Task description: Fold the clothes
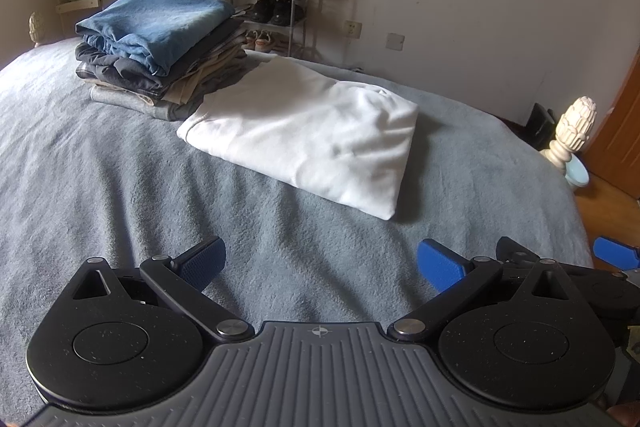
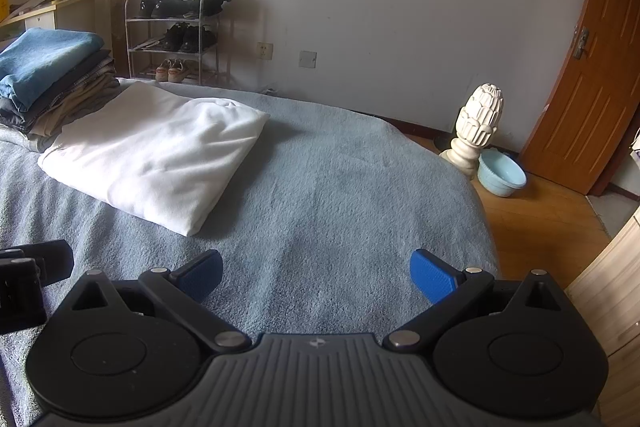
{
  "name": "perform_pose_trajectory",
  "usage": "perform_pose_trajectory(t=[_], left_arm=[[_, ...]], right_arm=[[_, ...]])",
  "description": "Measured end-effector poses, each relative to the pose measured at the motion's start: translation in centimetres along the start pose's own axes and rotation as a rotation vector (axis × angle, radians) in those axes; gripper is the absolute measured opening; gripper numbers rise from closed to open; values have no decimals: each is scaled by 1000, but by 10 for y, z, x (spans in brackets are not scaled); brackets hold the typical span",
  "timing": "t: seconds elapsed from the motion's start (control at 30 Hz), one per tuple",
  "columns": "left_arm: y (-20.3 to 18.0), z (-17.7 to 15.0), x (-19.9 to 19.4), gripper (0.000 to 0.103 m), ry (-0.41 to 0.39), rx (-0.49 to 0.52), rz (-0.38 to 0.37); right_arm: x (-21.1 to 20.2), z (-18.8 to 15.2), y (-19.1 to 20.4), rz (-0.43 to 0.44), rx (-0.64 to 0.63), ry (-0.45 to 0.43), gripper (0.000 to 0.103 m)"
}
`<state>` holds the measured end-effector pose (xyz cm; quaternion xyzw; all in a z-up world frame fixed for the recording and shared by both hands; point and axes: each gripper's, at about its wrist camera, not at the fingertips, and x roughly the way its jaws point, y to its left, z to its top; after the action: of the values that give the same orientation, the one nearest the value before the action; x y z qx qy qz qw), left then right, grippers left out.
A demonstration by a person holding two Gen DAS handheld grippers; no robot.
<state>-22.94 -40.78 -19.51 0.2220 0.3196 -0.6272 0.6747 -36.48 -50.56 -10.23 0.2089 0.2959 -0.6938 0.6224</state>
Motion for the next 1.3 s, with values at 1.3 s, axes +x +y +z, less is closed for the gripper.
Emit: perform_pose_trajectory(t=[1.3], left_arm=[[0, 0, 0, 103, -1, 7, 14]], right_arm=[[2, -1, -1, 1, 11, 9, 102]])
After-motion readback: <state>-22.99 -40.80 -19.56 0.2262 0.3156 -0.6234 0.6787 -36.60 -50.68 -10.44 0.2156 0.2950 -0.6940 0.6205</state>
